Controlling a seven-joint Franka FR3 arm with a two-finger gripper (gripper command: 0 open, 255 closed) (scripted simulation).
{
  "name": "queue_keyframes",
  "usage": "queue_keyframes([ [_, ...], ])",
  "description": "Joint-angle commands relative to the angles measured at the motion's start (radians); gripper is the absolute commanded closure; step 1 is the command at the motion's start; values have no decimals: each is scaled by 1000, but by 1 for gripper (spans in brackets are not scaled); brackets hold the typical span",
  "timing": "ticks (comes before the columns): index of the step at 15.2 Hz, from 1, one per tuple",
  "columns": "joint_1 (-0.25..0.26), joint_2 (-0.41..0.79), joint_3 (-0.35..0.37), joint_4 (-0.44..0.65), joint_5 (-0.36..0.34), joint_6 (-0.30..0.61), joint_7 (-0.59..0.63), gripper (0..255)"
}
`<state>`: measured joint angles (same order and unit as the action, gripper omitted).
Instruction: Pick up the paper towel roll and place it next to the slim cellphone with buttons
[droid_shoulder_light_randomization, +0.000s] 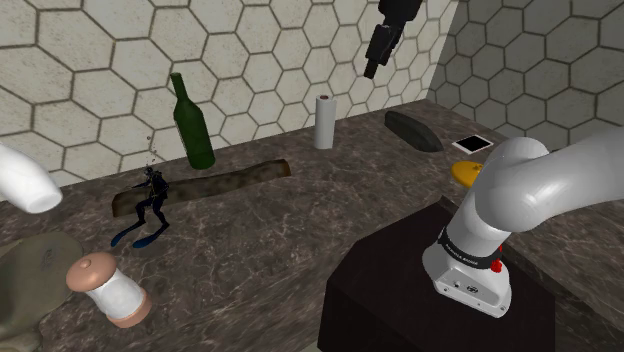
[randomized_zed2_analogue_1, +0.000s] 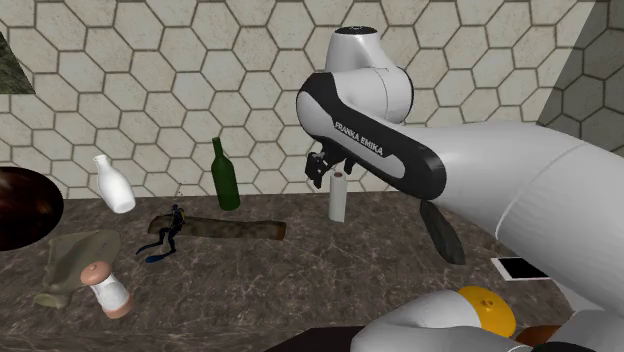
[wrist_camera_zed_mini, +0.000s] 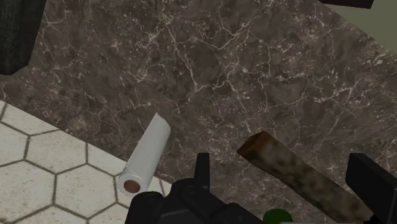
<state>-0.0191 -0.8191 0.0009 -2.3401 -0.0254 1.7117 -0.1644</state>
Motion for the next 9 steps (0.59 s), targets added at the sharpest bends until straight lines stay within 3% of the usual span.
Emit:
queue_keyframes([
  [1, 0, 0, 0, 0, 0, 0, 0, 0],
  [9, -28, 235, -85, 23, -38, 199, -78, 0],
])
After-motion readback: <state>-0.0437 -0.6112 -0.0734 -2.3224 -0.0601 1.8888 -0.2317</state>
